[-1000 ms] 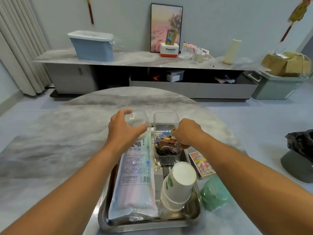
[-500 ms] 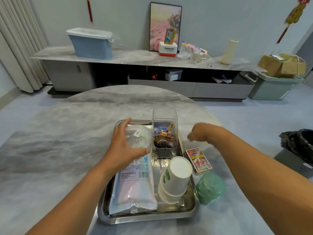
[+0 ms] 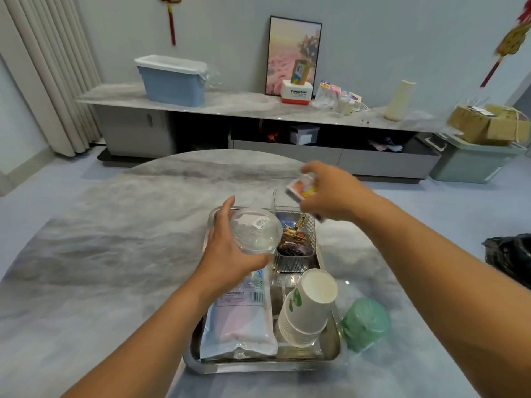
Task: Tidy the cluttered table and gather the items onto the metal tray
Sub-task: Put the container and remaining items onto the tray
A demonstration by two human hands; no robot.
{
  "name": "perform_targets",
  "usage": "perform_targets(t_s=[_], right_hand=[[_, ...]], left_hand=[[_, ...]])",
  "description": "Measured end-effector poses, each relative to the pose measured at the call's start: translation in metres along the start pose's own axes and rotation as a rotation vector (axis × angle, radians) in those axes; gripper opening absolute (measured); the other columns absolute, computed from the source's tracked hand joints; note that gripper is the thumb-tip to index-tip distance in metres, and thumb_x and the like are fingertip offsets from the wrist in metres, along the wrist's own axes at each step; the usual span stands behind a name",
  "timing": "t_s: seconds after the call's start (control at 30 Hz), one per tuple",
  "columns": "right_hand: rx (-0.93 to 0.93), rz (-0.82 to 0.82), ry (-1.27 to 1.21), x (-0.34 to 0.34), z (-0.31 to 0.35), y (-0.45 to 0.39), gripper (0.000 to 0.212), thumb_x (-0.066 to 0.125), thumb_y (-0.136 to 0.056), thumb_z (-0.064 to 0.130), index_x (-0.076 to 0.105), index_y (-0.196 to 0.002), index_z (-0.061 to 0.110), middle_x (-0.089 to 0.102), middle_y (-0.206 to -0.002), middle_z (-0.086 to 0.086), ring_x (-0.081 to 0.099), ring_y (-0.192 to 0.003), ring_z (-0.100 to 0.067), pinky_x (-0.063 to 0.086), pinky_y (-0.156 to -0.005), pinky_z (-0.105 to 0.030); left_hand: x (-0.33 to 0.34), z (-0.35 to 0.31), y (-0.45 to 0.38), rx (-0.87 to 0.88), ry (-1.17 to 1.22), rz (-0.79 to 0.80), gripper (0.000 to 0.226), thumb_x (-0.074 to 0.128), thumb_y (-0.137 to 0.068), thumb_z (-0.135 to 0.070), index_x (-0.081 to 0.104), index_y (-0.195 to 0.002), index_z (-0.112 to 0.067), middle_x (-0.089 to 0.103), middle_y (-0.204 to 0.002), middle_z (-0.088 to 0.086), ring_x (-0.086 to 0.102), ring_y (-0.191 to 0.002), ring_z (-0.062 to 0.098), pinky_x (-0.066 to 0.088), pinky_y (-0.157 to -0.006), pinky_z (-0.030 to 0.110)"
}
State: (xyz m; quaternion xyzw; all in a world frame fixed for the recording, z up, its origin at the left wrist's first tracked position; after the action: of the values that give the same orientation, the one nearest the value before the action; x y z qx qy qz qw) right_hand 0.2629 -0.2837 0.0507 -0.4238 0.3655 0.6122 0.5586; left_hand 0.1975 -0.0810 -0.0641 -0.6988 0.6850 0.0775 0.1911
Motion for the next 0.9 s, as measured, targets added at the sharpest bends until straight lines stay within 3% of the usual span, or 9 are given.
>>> perform_targets(t_s=[0.07, 0.2, 0.33, 0.43, 0.5, 0.57, 0.7, 0.83, 0.9], right_hand=[[-0.146, 0.146, -0.174, 0.013, 0.051, 0.004, 0.092, 0.085, -0.07, 0.016, 0.041, -0.149, 0.037, 0.059, -0.131, -0.002, 0.065, -0.079, -0.009, 0.057, -0.053, -0.019], [-0.305, 0.332, -0.113, 0.048, 0.1, 0.019, 0.097, 0.082, -0.075, 0.004, 0.035, -0.155, 0.036, 0.056, -0.14, 0.0, 0.066, -0.099, -0.015, 0.061, -0.076, -0.029], [-0.323, 0.381, -0.12, 0.054, 0.101, 0.029, 0.097, 0.083, -0.081, 0.016, 0.028, -0.158, 0.039, 0.049, -0.152, -0.002, 0.06, -0.121, -0.02, 0.054, -0.096, -0.032], [-0.229, 0.256, -0.28, 0.028, 0.079, 0.038, 0.073, 0.07, -0.095, 0.031, 0.031, -0.157, 0.04, 0.044, -0.155, -0.003, 0.05, -0.134, -0.02, 0.042, -0.103, -0.031], [-0.121, 0.152, -0.461, 0.005, 0.054, 0.048, 0.053, 0.054, -0.104, 0.023, 0.04, -0.154, 0.033, 0.049, -0.152, -0.003, 0.05, -0.13, -0.015, 0.041, -0.103, -0.031], [-0.008, 0.113, -0.548, -0.007, 0.028, 0.067, 0.046, 0.05, -0.104, 0.02, 0.048, -0.149, 0.029, 0.055, -0.146, 0.0, 0.055, -0.122, -0.013, 0.042, -0.104, -0.032], [0.206, 0.19, -0.742, 0.017, -0.008, 0.126, 0.064, 0.061, -0.094, 0.024, 0.038, -0.152, 0.036, 0.05, -0.146, -0.002, 0.055, -0.124, -0.026, 0.041, -0.113, -0.048], [0.373, -0.003, -0.953, 0.056, -0.022, 0.168, 0.081, 0.052, -0.088, -0.007, 0.028, -0.159, 0.025, 0.047, -0.153, -0.005, 0.052, -0.123, -0.02, 0.041, -0.105, -0.036], [0.389, -0.099, -0.999, 0.078, -0.024, 0.179, 0.082, 0.049, -0.087, -0.015, 0.031, -0.157, 0.023, 0.059, -0.137, 0.006, 0.06, -0.113, -0.006, 0.049, -0.097, -0.025]], left_hand=[[-0.002, -0.007, -0.001, 0.005, 0.021, 0.001, 0.131, 0.09, -0.05, -0.052, 0.005, -0.149, -0.058, 0.033, -0.149, -0.011, 0.042, -0.136, 0.017, 0.041, -0.114, 0.048], [-0.013, -0.011, 0.0, -0.014, 0.081, 0.01, 0.131, 0.093, -0.05, -0.049, 0.003, -0.145, -0.067, 0.037, -0.153, -0.006, 0.045, -0.137, 0.024, 0.044, -0.11, 0.052], [-0.017, -0.009, 0.008, -0.009, 0.1, 0.007, 0.13, 0.094, -0.051, -0.047, 0.006, -0.143, -0.07, 0.039, -0.15, -0.005, 0.047, -0.135, 0.027, 0.046, -0.108, 0.052], [-0.016, -0.01, 0.017, 0.013, 0.118, -0.021, 0.126, 0.095, -0.054, -0.046, 0.011, -0.145, -0.067, 0.045, -0.147, -0.004, 0.051, -0.132, 0.023, 0.045, -0.109, 0.05], [-0.016, -0.009, 0.023, 0.014, 0.126, -0.048, 0.124, 0.095, -0.054, -0.047, 0.013, -0.146, -0.065, 0.046, -0.147, -0.005, 0.052, -0.131, 0.02, 0.046, -0.11, 0.049], [-0.018, -0.006, 0.029, 0.009, 0.13, -0.082, 0.123, 0.095, -0.055, -0.044, 0.015, -0.147, -0.062, 0.045, -0.146, -0.004, 0.052, -0.13, 0.019, 0.047, -0.109, 0.048], [-0.024, 0.001, 0.048, -0.004, 0.113, -0.17, 0.123, 0.097, -0.057, -0.032, 0.018, -0.148, -0.055, 0.042, -0.145, -0.003, 0.05, -0.131, 0.021, 0.048, -0.108, 0.048], [-0.029, 0.002, 0.061, -0.014, 0.063, -0.238, 0.124, 0.098, -0.058, -0.027, 0.017, -0.147, -0.054, 0.04, -0.146, -0.006, 0.046, -0.132, 0.02, 0.046, -0.11, 0.047], [-0.029, -0.001, 0.068, 0.002, 0.059, -0.238, 0.122, 0.098, -0.058, -0.027, 0.018, -0.143, -0.061, 0.041, -0.144, -0.009, 0.047, -0.132, 0.018, 0.046, -0.109, 0.046]])
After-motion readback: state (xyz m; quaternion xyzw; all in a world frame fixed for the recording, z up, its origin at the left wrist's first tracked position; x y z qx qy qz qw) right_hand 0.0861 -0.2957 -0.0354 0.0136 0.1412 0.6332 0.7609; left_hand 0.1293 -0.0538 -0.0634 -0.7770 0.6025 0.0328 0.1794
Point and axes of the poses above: each hand's wrist, its own y-axis away from the middle knuckle, its own x-axis out of the palm, z = x × y, the point moved 9 cm from there along -y, towards the middle knuckle
